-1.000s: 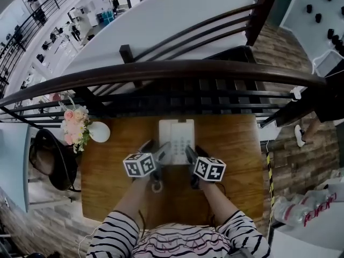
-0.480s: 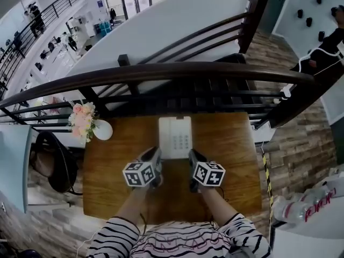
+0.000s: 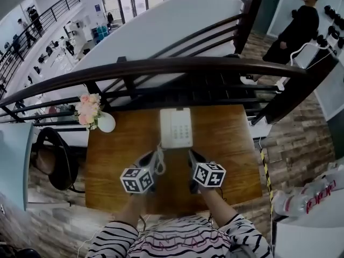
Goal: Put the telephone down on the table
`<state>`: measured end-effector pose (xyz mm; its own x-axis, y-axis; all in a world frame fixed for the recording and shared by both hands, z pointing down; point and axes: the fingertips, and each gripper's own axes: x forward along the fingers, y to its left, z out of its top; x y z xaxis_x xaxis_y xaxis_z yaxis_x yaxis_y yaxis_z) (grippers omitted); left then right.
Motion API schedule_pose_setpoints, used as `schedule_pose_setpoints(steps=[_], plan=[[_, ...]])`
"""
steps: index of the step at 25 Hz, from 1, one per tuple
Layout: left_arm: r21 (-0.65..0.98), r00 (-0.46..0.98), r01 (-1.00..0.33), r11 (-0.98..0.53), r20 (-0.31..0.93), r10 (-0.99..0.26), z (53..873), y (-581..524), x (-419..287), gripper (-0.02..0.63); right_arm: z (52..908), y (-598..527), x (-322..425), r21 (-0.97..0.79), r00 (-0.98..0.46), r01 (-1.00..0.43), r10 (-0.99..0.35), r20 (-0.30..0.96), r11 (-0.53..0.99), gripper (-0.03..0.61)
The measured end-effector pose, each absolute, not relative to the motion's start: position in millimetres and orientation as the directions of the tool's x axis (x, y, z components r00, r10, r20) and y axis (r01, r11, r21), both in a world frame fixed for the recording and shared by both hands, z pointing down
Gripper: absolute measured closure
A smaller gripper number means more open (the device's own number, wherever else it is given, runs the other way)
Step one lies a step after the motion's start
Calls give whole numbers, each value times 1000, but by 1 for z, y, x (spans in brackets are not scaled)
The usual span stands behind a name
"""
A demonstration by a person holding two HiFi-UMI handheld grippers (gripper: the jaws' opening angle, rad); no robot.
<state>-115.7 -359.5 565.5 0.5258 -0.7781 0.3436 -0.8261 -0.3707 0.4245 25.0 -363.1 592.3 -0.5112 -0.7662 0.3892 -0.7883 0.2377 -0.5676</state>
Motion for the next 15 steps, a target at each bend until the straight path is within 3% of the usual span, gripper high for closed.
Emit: schedule_pose_setpoints(steps=[15], plan=[[360,525,-831,-425,252,-813,530,-218,-161,612,557,-217,-7,-498,-477,-822,-810,342,274,578]])
